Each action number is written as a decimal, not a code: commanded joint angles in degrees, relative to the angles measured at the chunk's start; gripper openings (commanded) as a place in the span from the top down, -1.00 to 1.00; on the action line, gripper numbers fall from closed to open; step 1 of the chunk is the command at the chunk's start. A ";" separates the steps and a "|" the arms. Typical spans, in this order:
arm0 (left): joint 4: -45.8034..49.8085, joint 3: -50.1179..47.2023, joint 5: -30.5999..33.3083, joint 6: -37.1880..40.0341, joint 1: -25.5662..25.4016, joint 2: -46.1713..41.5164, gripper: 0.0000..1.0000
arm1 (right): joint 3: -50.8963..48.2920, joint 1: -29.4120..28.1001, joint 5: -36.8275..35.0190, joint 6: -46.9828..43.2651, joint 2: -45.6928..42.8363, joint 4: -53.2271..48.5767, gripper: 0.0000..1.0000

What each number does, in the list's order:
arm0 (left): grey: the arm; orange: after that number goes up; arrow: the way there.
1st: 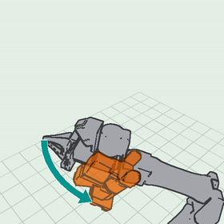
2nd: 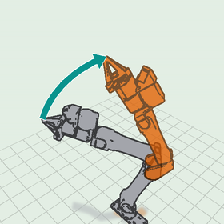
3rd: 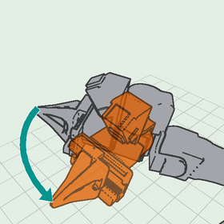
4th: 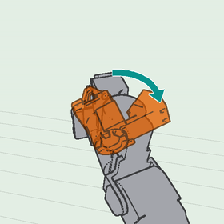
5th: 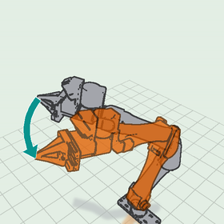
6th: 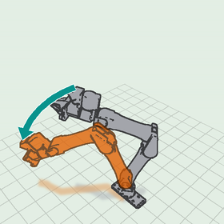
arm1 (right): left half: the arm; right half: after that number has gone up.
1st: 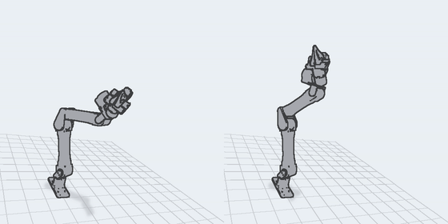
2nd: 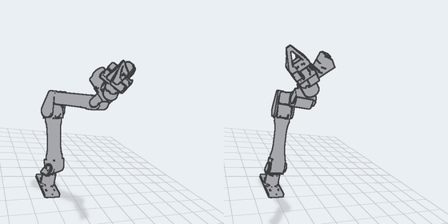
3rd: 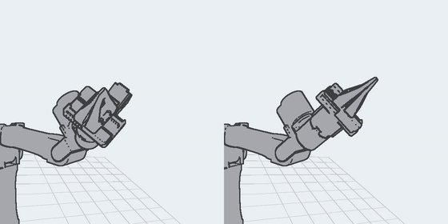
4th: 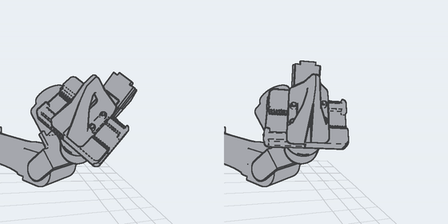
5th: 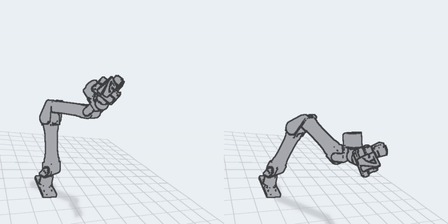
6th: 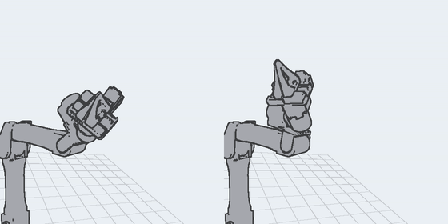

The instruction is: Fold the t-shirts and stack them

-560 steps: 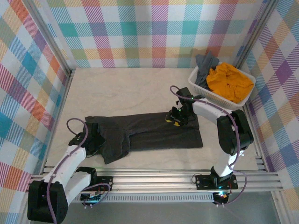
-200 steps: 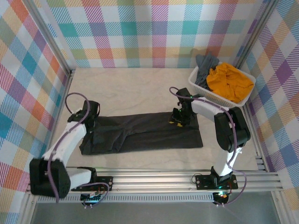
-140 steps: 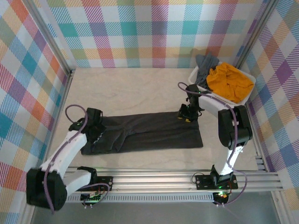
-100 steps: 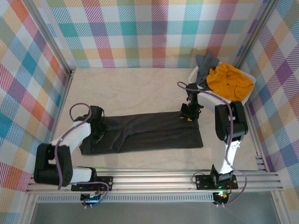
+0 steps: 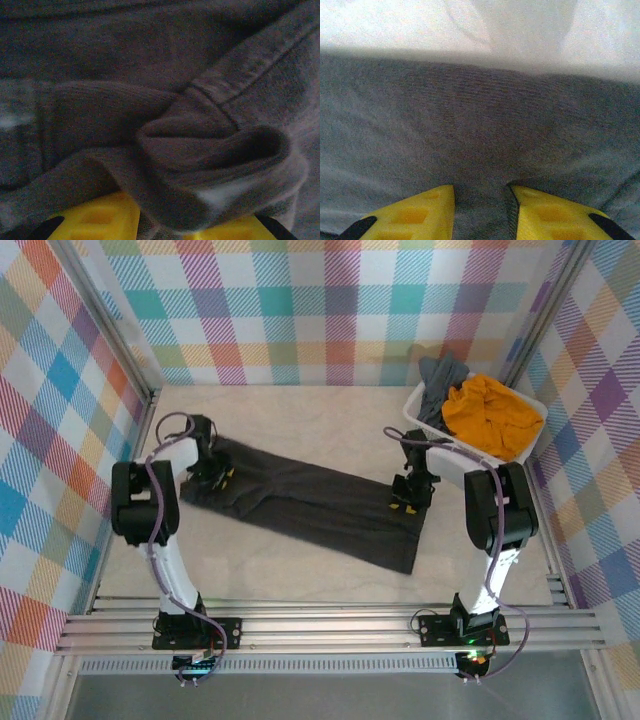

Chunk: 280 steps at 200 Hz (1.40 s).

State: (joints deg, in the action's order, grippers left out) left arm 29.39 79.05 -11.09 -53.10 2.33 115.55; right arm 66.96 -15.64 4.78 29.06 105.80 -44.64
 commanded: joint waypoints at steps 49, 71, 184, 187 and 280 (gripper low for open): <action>-8.25 40.98 -10.63 -5.12 -7.88 30.63 0.47 | -6.85 -16.81 2.32 13.55 -2.53 -1.28 0.31; -1.86 57.29 -10.88 -4.97 -10.42 38.44 0.47 | -5.43 -22.21 1.42 18.19 -2.87 -0.97 0.30; -11.36 73.60 -14.19 -16.23 -18.41 51.88 0.46 | 0.81 -32.30 12.40 35.11 5.10 12.05 0.28; -11.66 74.40 -14.21 -16.55 -18.49 52.45 0.46 | 0.81 -32.34 12.72 35.71 5.32 12.64 0.28; 0.96 78.36 -10.22 -7.47 -17.80 36.63 0.01 | -2.63 -32.81 8.62 48.66 -7.54 14.38 0.22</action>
State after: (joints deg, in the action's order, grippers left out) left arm 18.52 157.62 -23.81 -67.51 -15.62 166.45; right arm 64.95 -48.01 17.98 74.52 105.32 -27.88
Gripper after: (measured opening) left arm 0.484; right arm 0.383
